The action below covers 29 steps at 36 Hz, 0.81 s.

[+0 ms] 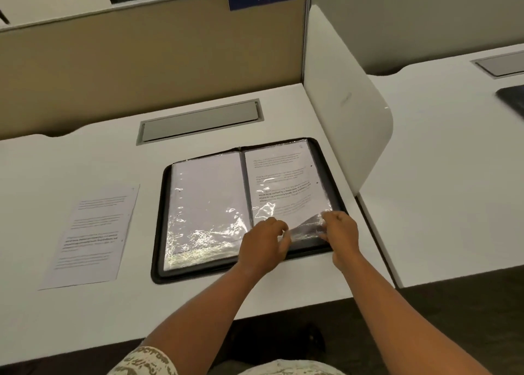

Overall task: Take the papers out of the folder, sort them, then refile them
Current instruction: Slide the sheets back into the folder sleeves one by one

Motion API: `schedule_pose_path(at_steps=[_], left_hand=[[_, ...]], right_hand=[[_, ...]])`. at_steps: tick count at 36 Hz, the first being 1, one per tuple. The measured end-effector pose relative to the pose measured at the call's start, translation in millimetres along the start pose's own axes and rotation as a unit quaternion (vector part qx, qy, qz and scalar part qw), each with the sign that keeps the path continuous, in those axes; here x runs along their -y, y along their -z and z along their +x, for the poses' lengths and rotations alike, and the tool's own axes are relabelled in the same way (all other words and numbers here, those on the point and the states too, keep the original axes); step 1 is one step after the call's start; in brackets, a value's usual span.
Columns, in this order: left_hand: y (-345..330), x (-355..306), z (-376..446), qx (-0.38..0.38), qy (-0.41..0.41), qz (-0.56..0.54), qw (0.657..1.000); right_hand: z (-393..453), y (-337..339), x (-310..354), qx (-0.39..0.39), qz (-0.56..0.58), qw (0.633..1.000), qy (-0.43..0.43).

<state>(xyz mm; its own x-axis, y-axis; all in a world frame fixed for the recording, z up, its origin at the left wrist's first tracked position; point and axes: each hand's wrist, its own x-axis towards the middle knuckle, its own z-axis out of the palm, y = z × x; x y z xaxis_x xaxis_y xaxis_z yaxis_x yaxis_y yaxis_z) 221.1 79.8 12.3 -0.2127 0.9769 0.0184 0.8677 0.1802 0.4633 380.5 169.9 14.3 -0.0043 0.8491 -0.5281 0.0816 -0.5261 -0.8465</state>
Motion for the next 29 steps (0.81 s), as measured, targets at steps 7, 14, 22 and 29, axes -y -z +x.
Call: schedule_pose_path(at_steps=[7, 14, 22, 29], left_hand=[[12, 15, -21, -0.092, 0.134, -0.114, 0.98], [41, 42, -38, -0.178, 0.219, -0.184, 0.941], [75, 89, -51, -0.215, 0.281, -0.308, 0.883], [89, 138, -61, -0.185, 0.327, -0.386, 0.843]], right_hand=[[-18, -41, 15, 0.126, -0.019, 0.989, 0.08], [-50, -96, 16, 0.256, -0.044, 0.954, 0.151], [-84, -156, 4, 0.307, -0.152, 0.917, 0.204], [-112, -205, -18, 0.311, -0.24, 0.891, 0.226]])
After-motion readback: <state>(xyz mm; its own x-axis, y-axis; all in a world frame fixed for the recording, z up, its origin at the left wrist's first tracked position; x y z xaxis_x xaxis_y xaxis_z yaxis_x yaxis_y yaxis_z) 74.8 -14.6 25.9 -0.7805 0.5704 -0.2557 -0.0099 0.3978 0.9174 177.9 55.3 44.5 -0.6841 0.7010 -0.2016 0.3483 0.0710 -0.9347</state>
